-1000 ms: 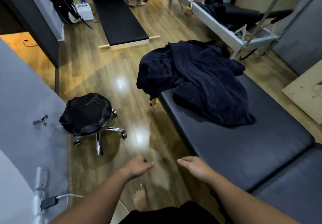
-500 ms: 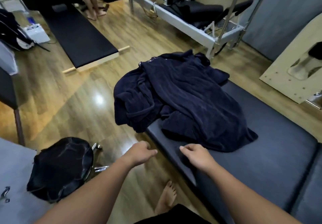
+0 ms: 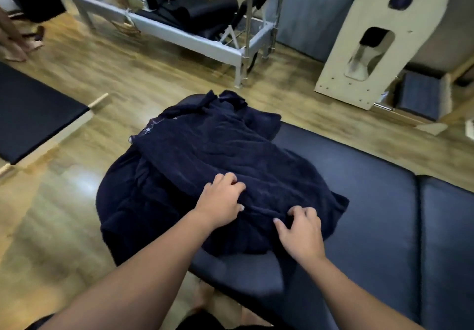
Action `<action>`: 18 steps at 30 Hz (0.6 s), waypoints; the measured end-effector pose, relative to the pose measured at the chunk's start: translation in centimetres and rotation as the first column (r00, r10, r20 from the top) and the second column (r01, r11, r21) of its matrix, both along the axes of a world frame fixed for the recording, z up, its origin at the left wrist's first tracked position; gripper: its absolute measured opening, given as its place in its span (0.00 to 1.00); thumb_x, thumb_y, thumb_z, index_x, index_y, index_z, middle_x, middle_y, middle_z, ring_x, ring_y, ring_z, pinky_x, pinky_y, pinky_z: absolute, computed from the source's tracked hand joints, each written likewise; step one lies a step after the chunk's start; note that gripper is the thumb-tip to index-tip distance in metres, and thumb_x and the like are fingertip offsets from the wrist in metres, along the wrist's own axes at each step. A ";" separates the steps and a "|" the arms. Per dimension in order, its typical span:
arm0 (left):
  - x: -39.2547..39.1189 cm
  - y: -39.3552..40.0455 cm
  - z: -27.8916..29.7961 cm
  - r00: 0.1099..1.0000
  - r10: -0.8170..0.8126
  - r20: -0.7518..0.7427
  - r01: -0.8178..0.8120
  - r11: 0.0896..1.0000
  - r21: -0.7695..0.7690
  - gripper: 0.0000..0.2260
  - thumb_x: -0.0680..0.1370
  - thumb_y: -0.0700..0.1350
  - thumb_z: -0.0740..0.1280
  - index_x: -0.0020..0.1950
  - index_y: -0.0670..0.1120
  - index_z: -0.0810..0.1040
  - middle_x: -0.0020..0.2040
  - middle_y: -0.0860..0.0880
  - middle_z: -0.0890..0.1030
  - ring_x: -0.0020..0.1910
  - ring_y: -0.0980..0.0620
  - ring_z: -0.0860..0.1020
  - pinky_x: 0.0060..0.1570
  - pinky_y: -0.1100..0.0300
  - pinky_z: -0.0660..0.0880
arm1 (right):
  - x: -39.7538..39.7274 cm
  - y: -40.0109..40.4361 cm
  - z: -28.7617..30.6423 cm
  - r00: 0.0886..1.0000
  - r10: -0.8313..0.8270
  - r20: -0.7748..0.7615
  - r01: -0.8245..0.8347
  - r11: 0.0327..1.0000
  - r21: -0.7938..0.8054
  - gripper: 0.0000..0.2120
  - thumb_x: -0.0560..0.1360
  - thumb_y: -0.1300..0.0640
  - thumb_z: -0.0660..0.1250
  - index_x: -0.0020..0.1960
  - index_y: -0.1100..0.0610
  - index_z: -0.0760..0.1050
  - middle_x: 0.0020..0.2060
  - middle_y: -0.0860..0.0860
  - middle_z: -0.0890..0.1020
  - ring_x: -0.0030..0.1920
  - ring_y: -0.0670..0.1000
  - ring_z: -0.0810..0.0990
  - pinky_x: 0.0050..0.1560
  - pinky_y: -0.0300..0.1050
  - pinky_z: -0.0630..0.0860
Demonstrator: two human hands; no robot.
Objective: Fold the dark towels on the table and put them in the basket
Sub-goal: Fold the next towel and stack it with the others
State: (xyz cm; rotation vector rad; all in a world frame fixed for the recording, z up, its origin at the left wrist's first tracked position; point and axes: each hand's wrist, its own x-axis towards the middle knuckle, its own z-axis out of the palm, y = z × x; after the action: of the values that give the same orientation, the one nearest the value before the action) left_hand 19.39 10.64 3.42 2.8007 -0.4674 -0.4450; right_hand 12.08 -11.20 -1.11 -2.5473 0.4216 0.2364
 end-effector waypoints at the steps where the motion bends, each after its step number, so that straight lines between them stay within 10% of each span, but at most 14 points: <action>1: 1.2 -0.3 -0.1 0.998 -0.055 -0.005 0.055 0.998 0.004 0.16 0.80 0.53 0.68 0.65 0.50 0.75 0.64 0.51 0.70 0.64 0.47 0.68 0.62 0.48 0.70 | -0.1 -0.1 -0.4 1.000 0.018 -0.004 -0.018 1.000 -0.004 0.16 0.77 0.44 0.70 0.58 0.54 0.76 0.55 0.49 0.70 0.60 0.55 0.70 0.59 0.48 0.74; 7: 7.6 -0.9 2.1 0.957 -0.277 -0.089 0.277 0.961 -0.011 0.09 0.85 0.47 0.60 0.46 0.46 0.72 0.52 0.49 0.75 0.48 0.47 0.76 0.54 0.49 0.74 | 2.3 1.2 1.5 0.975 -0.165 0.148 0.163 0.986 0.025 0.07 0.82 0.51 0.64 0.50 0.54 0.70 0.45 0.49 0.77 0.48 0.54 0.77 0.45 0.50 0.73; 14: 12.6 -5.2 1.8 0.900 -0.436 0.013 0.430 0.881 -0.198 0.11 0.84 0.45 0.59 0.63 0.47 0.77 0.61 0.50 0.76 0.61 0.48 0.74 0.59 0.48 0.74 | 3.6 4.2 3.5 0.973 0.027 0.230 -0.038 0.998 0.043 0.09 0.79 0.47 0.66 0.46 0.52 0.73 0.42 0.44 0.78 0.44 0.47 0.75 0.46 0.43 0.73; 18: 13.0 -11.0 0.3 0.778 -0.628 -0.007 0.624 0.775 -0.101 0.15 0.83 0.45 0.62 0.70 0.45 0.72 0.68 0.47 0.74 0.68 0.44 0.72 0.66 0.45 0.70 | 0.7 3.2 2.5 0.868 -0.466 0.170 0.443 0.882 0.159 0.02 0.79 0.54 0.68 0.49 0.52 0.78 0.46 0.45 0.80 0.48 0.45 0.78 0.49 0.41 0.72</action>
State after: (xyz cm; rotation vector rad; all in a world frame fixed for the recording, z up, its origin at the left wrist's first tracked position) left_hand 32.39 -0.39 3.74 2.4706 -1.3927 -0.5851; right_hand 12.82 -7.98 1.43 -2.2484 0.8827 -0.1723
